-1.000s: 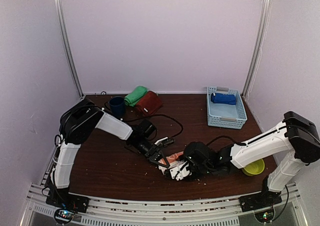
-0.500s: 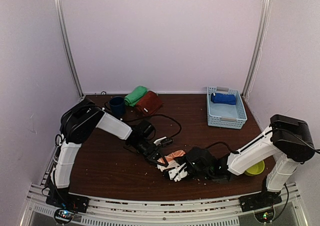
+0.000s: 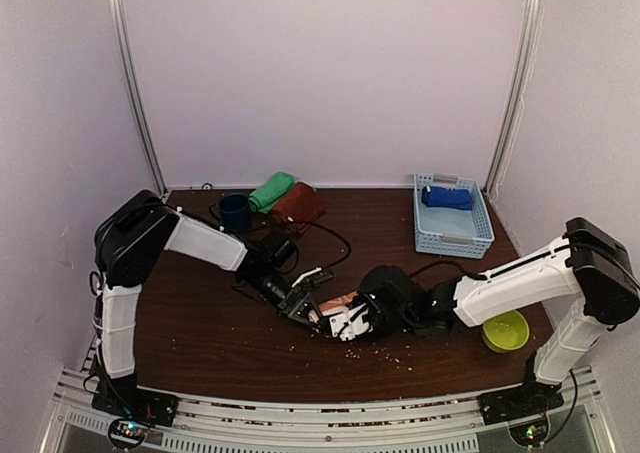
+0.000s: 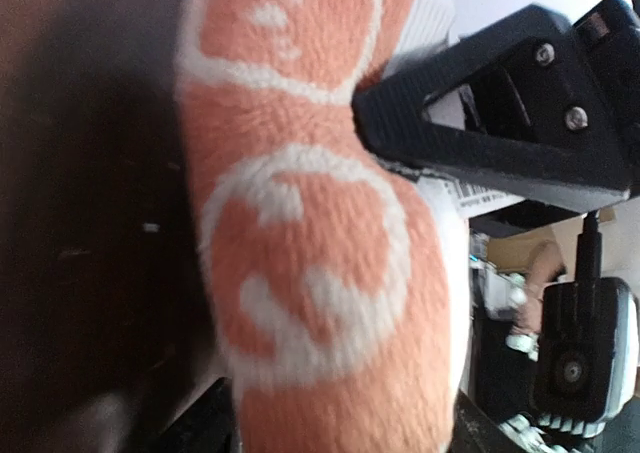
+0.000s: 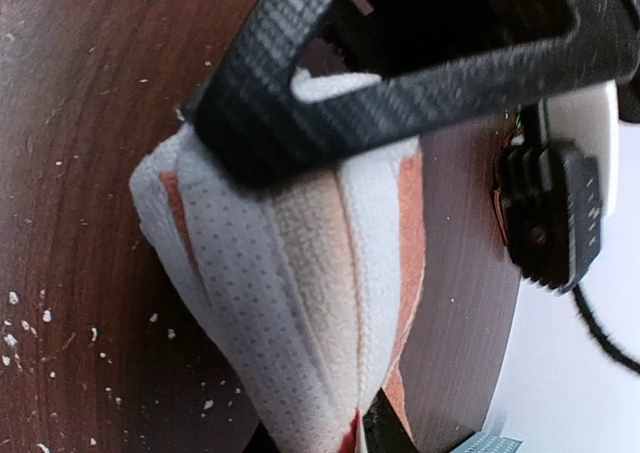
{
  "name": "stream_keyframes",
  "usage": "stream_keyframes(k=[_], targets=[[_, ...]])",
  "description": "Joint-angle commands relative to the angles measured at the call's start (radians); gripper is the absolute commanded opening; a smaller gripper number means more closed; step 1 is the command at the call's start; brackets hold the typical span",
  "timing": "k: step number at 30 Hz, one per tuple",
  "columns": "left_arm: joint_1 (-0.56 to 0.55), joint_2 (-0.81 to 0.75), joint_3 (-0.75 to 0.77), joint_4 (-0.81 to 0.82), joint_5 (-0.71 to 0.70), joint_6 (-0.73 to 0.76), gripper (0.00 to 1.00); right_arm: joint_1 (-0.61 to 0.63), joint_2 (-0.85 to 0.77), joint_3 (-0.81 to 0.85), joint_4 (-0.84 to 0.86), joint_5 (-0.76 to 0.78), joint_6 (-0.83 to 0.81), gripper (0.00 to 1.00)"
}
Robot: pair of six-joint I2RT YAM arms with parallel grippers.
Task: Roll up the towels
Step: Pick up the towel from the center of the board.
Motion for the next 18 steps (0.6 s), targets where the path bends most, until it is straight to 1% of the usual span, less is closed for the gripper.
stream_keyframes(k=[1, 4, 6, 9, 15, 18], targets=[[0.071, -0.152, -0.036, -0.023, -0.23, 0.048, 0.65, -0.05, -0.059, 0.112, -0.29, -0.093, 0.094, 0.03], [0.1, -0.249, -0.067, -0.015, -0.345, 0.058, 0.64, -0.083, -0.073, 0.193, -0.425, -0.144, 0.111, 0.03], [0.11, -0.311, -0.088, -0.014, -0.4, 0.062, 0.64, -0.118, -0.089, 0.233, -0.496, -0.173, 0.121, 0.03], [0.111, -0.385, -0.096, -0.056, -0.465, 0.1, 0.63, -0.185, -0.11, 0.278, -0.58, -0.192, 0.115, 0.03], [0.111, -0.483, -0.125, -0.074, -0.572, 0.176, 0.62, -0.358, -0.142, 0.345, -0.675, -0.201, 0.042, 0.04], [0.111, -0.525, -0.141, -0.069, -0.632, 0.206, 0.62, -0.476, -0.126, 0.397, -0.705, -0.197, -0.007, 0.04]])
